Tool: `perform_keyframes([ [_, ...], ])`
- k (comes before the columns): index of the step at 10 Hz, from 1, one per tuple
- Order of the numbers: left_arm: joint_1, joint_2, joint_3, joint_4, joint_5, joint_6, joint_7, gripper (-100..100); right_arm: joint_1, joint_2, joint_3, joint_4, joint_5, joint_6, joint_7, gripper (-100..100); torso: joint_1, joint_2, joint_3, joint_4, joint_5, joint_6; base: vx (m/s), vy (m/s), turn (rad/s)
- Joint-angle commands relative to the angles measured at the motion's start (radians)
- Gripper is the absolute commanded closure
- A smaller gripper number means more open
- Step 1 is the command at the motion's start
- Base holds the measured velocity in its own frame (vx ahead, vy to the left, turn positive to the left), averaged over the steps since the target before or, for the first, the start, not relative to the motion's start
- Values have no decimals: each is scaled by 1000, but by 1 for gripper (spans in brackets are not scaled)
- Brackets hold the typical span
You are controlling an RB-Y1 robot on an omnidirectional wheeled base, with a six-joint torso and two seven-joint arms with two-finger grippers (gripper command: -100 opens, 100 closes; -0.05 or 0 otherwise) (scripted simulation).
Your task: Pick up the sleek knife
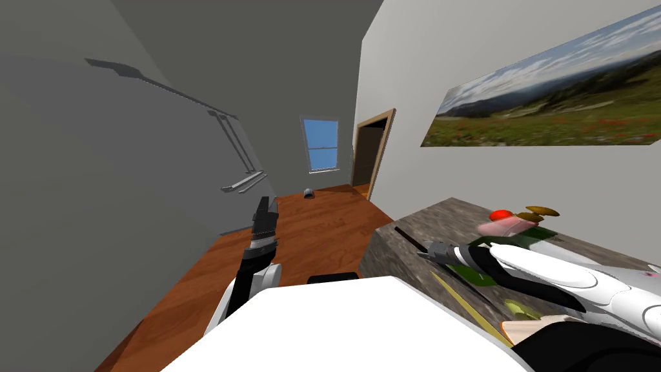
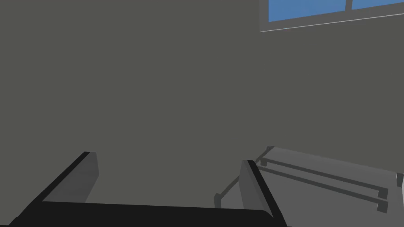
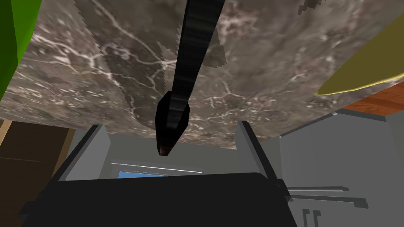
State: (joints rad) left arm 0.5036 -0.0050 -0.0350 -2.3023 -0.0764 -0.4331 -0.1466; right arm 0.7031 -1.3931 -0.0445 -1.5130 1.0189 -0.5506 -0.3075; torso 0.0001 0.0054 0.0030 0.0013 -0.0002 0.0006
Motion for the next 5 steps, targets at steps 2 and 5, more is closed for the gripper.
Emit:
perform_keyframes([
  [2, 0, 0, 0, 0, 0, 0, 0, 0, -17, 27, 30, 46, -3, 28, -15, -100, 0, 1, 1, 0, 0, 0, -109, -9, 308],
  [5, 0, 0, 0, 0, 0, 0, 0, 0, -28, 22, 34, 43, 1, 21, -15, 100, 0, -3, -2, -1, 0, 1, -17, -4, 16],
])
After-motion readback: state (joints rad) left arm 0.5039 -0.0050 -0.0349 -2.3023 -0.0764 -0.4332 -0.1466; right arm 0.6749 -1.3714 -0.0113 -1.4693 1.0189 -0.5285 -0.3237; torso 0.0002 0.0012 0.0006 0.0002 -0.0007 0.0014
